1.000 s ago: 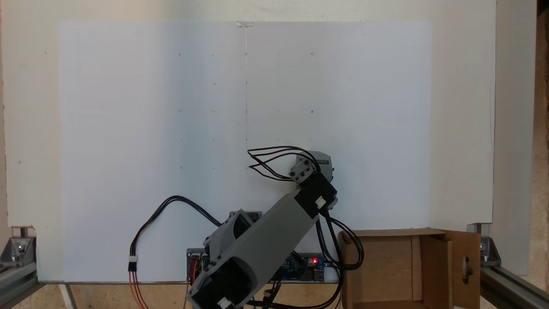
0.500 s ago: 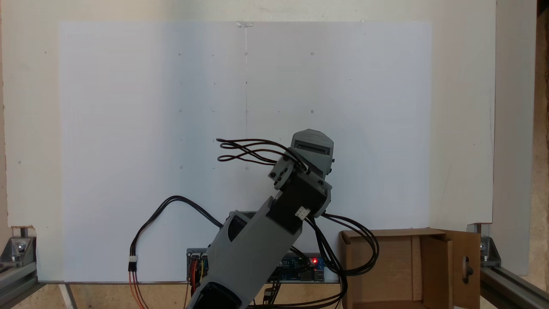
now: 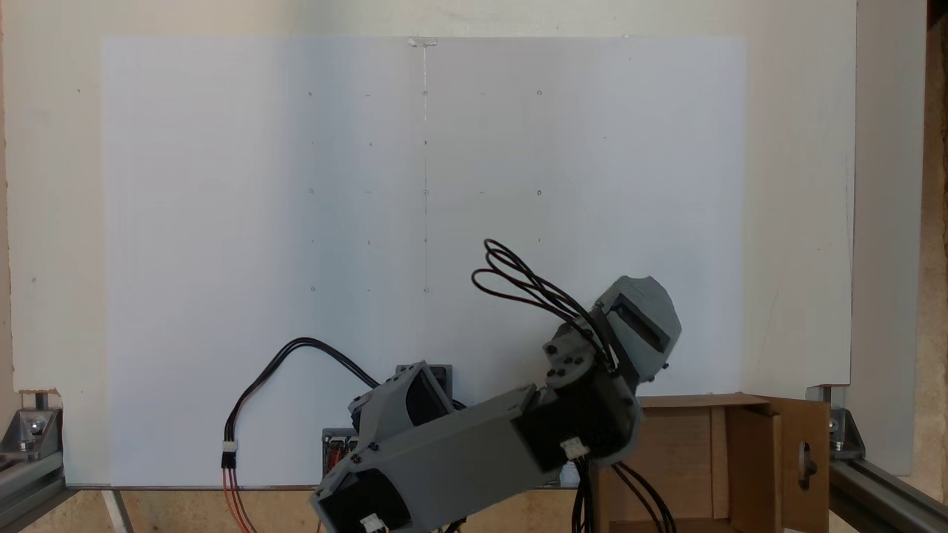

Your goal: Grasp a green dice and put it in the bin.

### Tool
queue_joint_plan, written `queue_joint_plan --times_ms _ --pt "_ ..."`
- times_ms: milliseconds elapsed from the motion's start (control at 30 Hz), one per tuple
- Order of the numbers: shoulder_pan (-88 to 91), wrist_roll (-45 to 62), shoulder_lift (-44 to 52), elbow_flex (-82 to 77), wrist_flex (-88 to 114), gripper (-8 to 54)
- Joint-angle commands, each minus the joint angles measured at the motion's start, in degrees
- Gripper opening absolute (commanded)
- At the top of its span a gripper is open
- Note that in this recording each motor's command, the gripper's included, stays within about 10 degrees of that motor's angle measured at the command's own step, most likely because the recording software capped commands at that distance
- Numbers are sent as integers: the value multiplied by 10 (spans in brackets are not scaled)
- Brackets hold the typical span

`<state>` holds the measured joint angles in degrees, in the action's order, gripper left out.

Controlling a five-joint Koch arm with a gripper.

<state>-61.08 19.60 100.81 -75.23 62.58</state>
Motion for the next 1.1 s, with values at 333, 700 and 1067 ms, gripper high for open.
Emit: queue_joint_plan --times_ms 333,700,1067 --pt "-240 -111 -78 93 15 121" --pt "-391 -106 -207 93 -18 121" --pt "-460 -75 -334 94 -105 121"
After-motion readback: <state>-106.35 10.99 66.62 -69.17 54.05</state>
